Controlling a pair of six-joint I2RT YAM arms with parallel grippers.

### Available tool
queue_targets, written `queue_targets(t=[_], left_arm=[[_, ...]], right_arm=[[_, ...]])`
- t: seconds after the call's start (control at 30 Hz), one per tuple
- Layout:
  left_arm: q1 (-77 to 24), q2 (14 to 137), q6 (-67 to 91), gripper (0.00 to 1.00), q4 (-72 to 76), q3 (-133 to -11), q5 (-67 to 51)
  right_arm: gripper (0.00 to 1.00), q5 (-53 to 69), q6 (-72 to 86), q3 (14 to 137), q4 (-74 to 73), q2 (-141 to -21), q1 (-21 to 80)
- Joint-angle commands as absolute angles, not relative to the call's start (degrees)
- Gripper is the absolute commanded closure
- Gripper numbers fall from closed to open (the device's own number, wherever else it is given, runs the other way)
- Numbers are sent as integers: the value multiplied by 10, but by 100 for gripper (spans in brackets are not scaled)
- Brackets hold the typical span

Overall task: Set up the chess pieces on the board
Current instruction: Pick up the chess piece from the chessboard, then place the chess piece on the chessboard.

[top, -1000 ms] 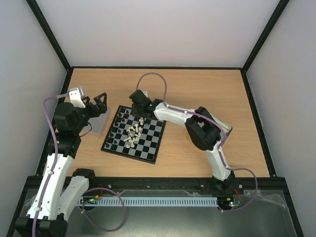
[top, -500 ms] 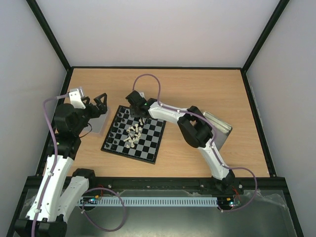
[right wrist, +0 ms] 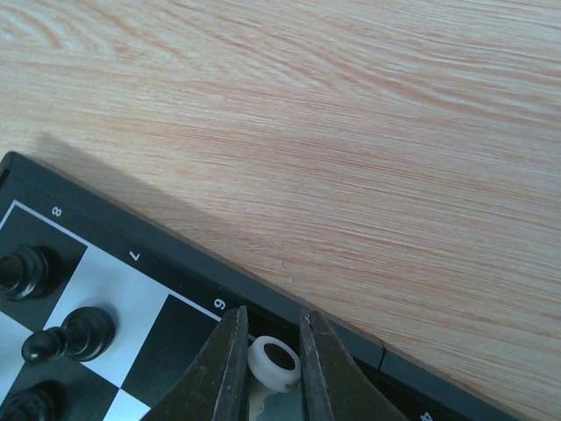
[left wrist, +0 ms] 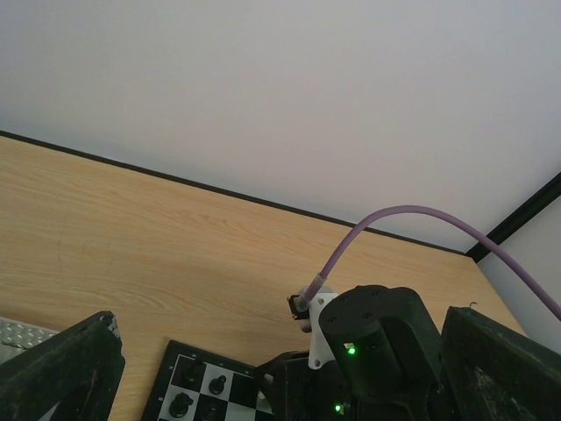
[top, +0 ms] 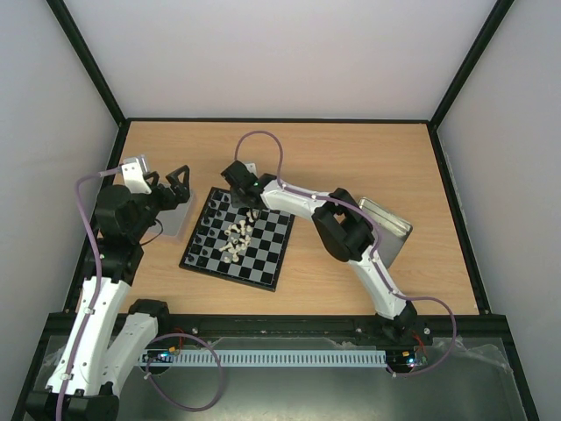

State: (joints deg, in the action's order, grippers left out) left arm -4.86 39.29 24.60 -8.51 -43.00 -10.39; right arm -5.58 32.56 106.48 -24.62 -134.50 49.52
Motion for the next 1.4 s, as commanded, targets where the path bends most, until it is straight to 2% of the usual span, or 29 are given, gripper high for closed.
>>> queue_targets(t=[0.0, 0.3, 0.53, 0.7, 0.87, 0.97, 1.1, 1.37], left_arm=[[-52, 386, 241, 0, -81, -422, -100], [-54, 389, 243, 0, -74, -418, -111], [-55, 409, 245, 0, -43, -395, -185], [-75, 461, 306, 2, -19, -379, -254], [-187, 523, 358, 15, 13, -360, -199], [-263, 577, 366, 28, 34, -358, -153], [-318, 629, 379, 45, 89, -340, -147], [-362, 686, 395, 60, 150, -318, -121]], right_arm=[[89, -71, 345, 1076, -273, -1352, 497], [93, -59, 418, 973, -165, -1249, 497], [93, -31, 522, 798, -44, -1107, 492], [93, 35, 630, 667, 56, -1005, 477], [94, 123, 765, 538, 190, -938, 460], [94, 161, 835, 485, 252, -917, 455], [96, 193, 908, 436, 315, -902, 451], [96, 232, 978, 393, 389, -903, 442]])
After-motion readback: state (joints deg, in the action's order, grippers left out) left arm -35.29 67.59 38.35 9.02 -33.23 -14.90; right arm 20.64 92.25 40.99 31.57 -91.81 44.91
